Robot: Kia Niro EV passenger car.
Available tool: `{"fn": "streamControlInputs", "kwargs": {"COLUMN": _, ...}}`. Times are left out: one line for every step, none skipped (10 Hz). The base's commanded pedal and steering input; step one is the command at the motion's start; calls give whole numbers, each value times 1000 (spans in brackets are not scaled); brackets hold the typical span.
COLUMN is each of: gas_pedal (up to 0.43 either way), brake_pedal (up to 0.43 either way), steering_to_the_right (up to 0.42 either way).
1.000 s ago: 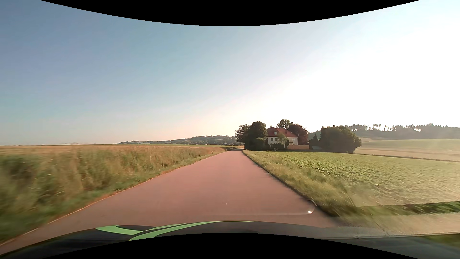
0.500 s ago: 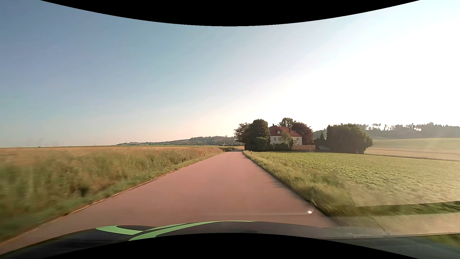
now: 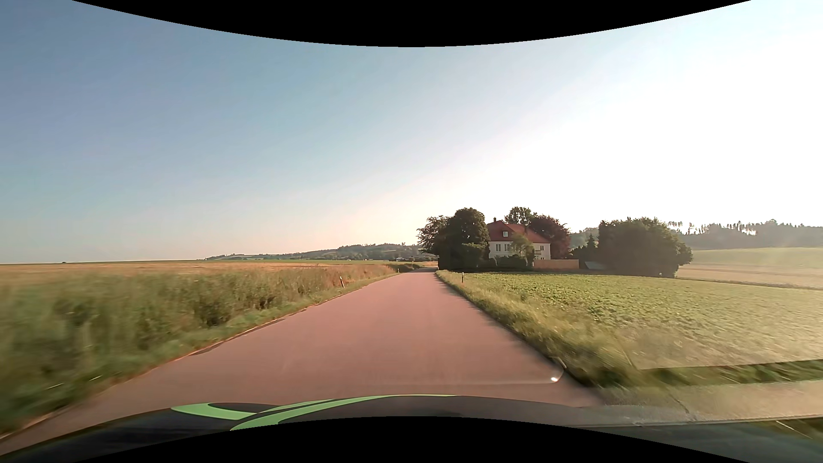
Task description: Follow the waypoints while adhering to traffic rules and regulations
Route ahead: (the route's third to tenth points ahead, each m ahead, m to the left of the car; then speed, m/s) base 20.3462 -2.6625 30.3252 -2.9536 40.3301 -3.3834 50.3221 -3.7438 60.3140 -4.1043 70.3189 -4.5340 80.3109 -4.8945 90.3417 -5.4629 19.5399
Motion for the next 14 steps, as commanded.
{"fn": "streamControlInputs", "kwargs": {"gas_pedal": 87, "brake_pedal": 0, "steering_to_the_right": 1}}
{"fn": "streamControlInputs", "kwargs": {"gas_pedal": 87, "brake_pedal": 0, "steering_to_the_right": 1}}
{"fn": "streamControlInputs", "kwargs": {"gas_pedal": 87, "brake_pedal": 0, "steering_to_the_right": 1}}
{"fn": "streamControlInputs", "kwargs": {"gas_pedal": 87, "brake_pedal": 0, "steering_to_the_right": 1}}
{"fn": "streamControlInputs", "kwargs": {"gas_pedal": 87, "brake_pedal": 0, "steering_to_the_right": 1}}
{"fn": "streamControlInputs", "kwargs": {"gas_pedal": 87, "brake_pedal": 0, "steering_to_the_right": 1}}
{"fn": "streamControlInputs", "kwargs": {"gas_pedal": 98, "brake_pedal": 0, "steering_to_the_right": 1}}
{"fn": "streamControlInputs", "kwargs": {"gas_pedal": 98, "brake_pedal": 0, "steering_to_the_right": 1}}
{"fn": "streamControlInputs", "kwargs": {"gas_pedal": 98, "brake_pedal": 0, "steering_to_the_right": 1}}
{"fn": "streamControlInputs", "kwargs": {"gas_pedal": 110, "brake_pedal": 0, "steering_to_the_right": 2}}
{"fn": "streamControlInputs", "kwargs": {"gas_pedal": 110, "brake_pedal": 0, "steering_to_the_right": 3}}
{"fn": "streamControlInputs", "kwargs": {"gas_pedal": 110, "brake_pedal": 0, "steering_to_the_right": 3}}
{"fn": "streamControlInputs", "kwargs": {"gas_pedal": 110, "brake_pedal": 0, "steering_to_the_right": 3}}
{"fn": "streamControlInputs", "kwargs": {"gas_pedal": 110, "brake_pedal": 0, "steering_to_the_right": 3}}
